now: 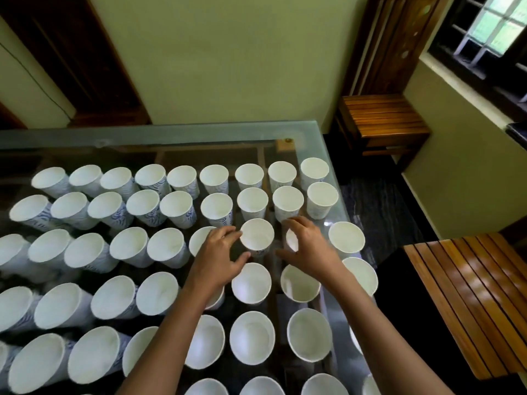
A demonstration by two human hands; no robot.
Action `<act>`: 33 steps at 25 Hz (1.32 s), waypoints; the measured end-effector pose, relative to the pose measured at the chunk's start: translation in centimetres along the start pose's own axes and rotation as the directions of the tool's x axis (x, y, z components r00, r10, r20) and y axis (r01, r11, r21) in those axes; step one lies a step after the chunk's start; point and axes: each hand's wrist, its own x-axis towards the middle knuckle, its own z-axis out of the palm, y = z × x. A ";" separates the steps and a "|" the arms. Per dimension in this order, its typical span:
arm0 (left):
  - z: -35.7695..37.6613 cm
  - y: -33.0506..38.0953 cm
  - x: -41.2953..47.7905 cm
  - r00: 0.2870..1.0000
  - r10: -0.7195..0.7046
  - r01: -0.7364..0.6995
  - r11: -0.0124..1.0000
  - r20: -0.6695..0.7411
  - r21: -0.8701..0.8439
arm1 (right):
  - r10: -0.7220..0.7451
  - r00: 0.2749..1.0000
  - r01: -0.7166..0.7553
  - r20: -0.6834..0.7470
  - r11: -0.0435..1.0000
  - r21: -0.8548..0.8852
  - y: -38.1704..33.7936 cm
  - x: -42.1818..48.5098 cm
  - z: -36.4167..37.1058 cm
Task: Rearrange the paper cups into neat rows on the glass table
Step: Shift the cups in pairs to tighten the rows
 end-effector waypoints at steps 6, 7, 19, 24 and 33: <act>-2.4 -4.3 0.0 0.994 -0.105 0.105 0.994 0.008 0.003 | 0.074 0.995 -0.072 0.067 0.997 -0.033 -4.2 2.6 3.7; -2.5 -4.7 0.1 0.994 -0.110 0.110 0.994 0.019 0.006 | 0.089 0.993 -0.085 0.073 0.995 -0.049 -4.5 2.9 4.1; -2.7 -6.3 0.0 0.993 -0.040 0.044 0.998 0.114 -0.038 | 0.096 0.992 -0.087 0.086 0.991 -0.101 -5.8 2.6 5.6; -2.5 -6.3 -0.3 0.993 -0.026 0.032 0.998 0.114 -0.048 | 0.109 0.990 -0.099 0.094 0.990 -0.100 -5.8 2.4 5.5; -3.7 -7.1 -0.9 0.997 -0.027 0.033 0.997 0.075 -0.077 | 0.053 0.997 -0.047 0.062 0.994 -0.100 -7.8 2.4 5.5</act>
